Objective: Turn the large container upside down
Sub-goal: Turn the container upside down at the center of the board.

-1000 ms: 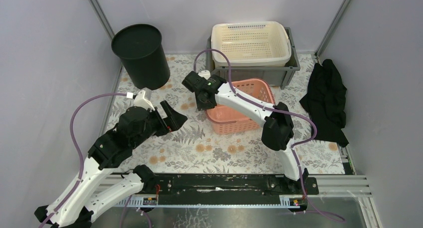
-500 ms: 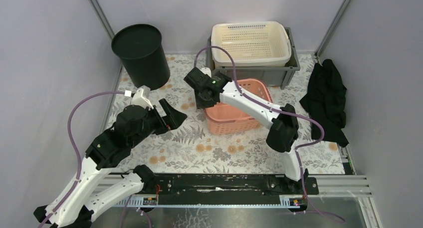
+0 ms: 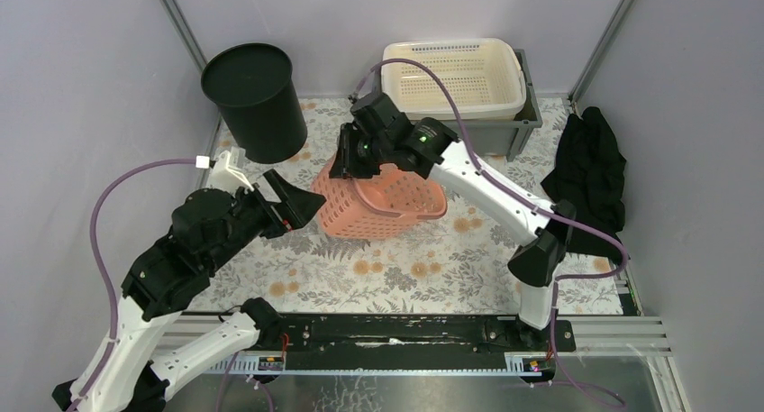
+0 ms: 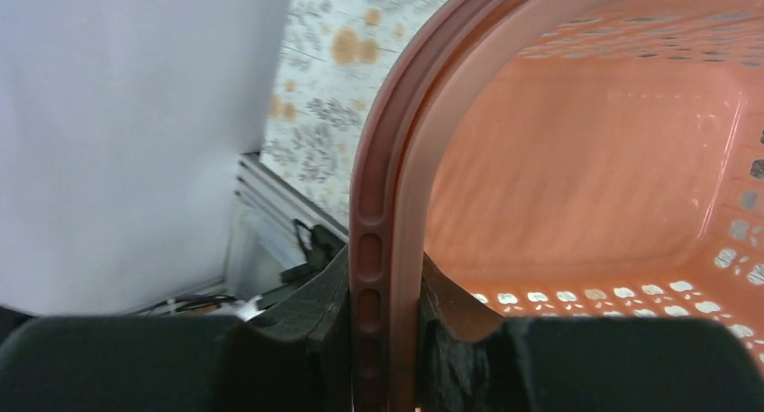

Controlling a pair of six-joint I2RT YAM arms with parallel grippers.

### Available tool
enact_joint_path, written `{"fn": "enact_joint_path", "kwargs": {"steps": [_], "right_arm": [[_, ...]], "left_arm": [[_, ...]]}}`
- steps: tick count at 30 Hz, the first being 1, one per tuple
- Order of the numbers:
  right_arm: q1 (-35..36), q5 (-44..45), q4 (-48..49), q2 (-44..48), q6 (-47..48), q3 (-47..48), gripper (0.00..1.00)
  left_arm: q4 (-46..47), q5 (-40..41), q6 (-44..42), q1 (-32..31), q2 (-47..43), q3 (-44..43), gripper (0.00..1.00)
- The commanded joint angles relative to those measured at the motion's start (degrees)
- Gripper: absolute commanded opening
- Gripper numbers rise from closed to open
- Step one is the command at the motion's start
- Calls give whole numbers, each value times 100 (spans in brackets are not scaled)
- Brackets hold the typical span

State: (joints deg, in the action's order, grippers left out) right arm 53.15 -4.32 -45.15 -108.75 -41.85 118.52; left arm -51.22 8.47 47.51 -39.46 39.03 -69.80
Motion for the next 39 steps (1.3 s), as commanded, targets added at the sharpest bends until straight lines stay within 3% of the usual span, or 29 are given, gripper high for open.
{"fn": "enact_joint_path", "kwargs": {"steps": [1, 12, 22, 39], "right_arm": [[-139, -703, 982, 578, -386, -88, 0], [-369, -1775, 3671, 983, -1894, -1686, 0], [-369, -2323, 5847, 752, -3271, -2280, 0], [-364, -2065, 11268, -275, -5953, -3737, 0]], "left_arm": [[-220, 188, -149, -26, 26, -415, 100], [-423, 305, -119, -26, 45, -834, 100], [-201, 241, -71, -24, -105, -782, 100], [-178, 301, -92, -31, -89, -857, 100]]}}
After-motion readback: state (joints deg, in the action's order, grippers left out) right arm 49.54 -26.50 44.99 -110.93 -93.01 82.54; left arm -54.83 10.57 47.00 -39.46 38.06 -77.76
